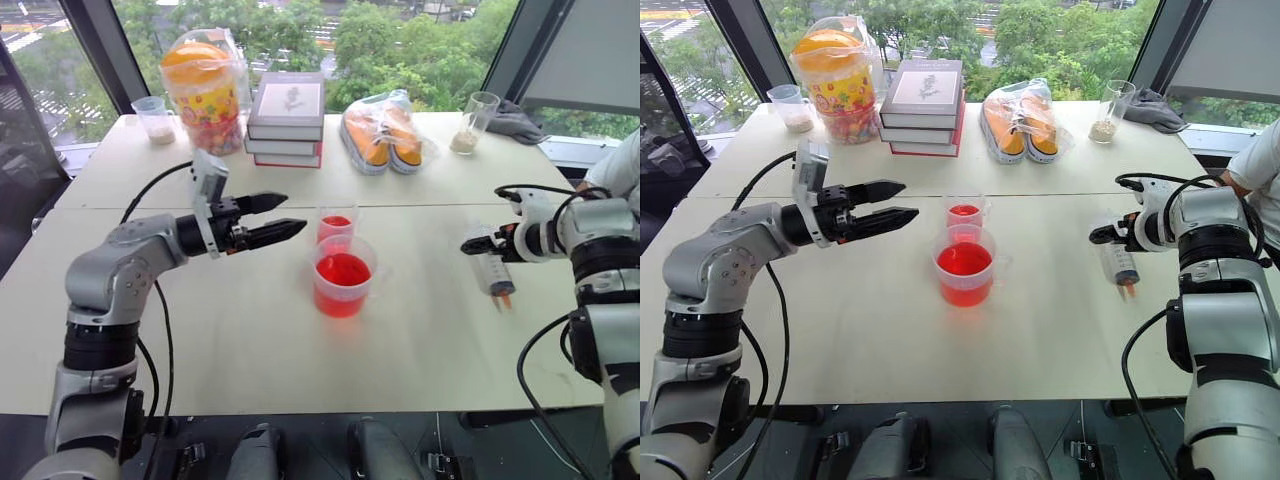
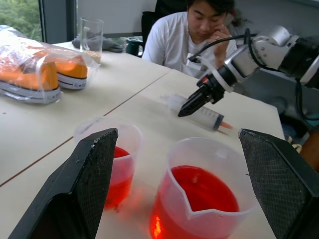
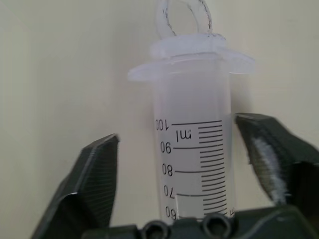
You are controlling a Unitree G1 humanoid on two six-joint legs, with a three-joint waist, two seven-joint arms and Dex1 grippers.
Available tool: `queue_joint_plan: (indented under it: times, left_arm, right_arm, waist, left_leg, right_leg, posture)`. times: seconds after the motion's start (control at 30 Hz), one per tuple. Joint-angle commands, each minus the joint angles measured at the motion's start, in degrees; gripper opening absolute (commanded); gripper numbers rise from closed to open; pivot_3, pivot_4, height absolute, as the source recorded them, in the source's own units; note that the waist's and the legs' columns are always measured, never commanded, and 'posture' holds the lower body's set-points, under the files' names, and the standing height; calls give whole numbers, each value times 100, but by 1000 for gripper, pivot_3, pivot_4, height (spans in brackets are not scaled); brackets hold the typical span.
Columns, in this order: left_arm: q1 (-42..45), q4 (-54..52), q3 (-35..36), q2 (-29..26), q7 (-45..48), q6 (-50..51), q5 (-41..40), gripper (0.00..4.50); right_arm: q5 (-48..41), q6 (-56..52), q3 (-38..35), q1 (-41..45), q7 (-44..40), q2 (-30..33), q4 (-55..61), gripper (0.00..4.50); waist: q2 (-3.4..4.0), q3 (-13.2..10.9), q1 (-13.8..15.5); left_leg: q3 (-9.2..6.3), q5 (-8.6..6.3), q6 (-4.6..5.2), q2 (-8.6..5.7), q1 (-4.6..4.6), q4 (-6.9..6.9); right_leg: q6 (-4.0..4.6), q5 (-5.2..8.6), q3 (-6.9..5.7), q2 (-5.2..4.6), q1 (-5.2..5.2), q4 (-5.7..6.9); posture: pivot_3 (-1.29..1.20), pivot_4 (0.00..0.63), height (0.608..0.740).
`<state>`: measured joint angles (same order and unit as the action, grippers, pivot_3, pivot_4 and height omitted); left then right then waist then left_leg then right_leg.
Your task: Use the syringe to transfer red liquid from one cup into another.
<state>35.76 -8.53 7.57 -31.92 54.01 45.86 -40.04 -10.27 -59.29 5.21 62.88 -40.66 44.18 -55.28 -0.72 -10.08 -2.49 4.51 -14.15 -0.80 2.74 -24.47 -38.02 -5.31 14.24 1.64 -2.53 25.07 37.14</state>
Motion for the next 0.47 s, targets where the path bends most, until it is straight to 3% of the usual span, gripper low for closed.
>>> queue_joint_plan:
  times: [0.03,0.17,0.33,0.47]
  left_arm:
    - [-30,-225,122,-136,-16,32,-173,4012]
    - [-86,-278,196,-322,-12,99,-249,4012]
    - [-181,-288,246,-585,13,195,-356,4012]
    - [-222,-269,179,-758,145,222,-374,4012]
  right_arm:
    - [9,0,-177,255,-207,205,490,4454]
    - [-289,-266,-202,-114,-790,648,2400,4454]
    - [-1404,-340,-889,-1413,-1956,1567,5547,4454]
    - [-1803,-211,-1404,-2472,-2226,2012,6759,4454]
  waist:
    - [0,0,-2]
    - [6,-3,9]
    - [5,-3,83]
    - [3,-2,151]
  left_leg:
    - [0,0,0,0,0,0]
    - [0,0,0,0,-2,0]
    - [-11,-1,0,3,-6,8]
    - [-5,-1,0,1,0,0]
  right_leg:
    - [0,0,0,0,0,0]
    - [0,0,0,0,4,2]
    - [-2,2,-8,2,6,-2]
    - [-2,2,-7,-3,-5,-6]
  posture:
    - [0,150,740]
    - [0,150,740]
    - [0,150,740]
    - [0,150,740]
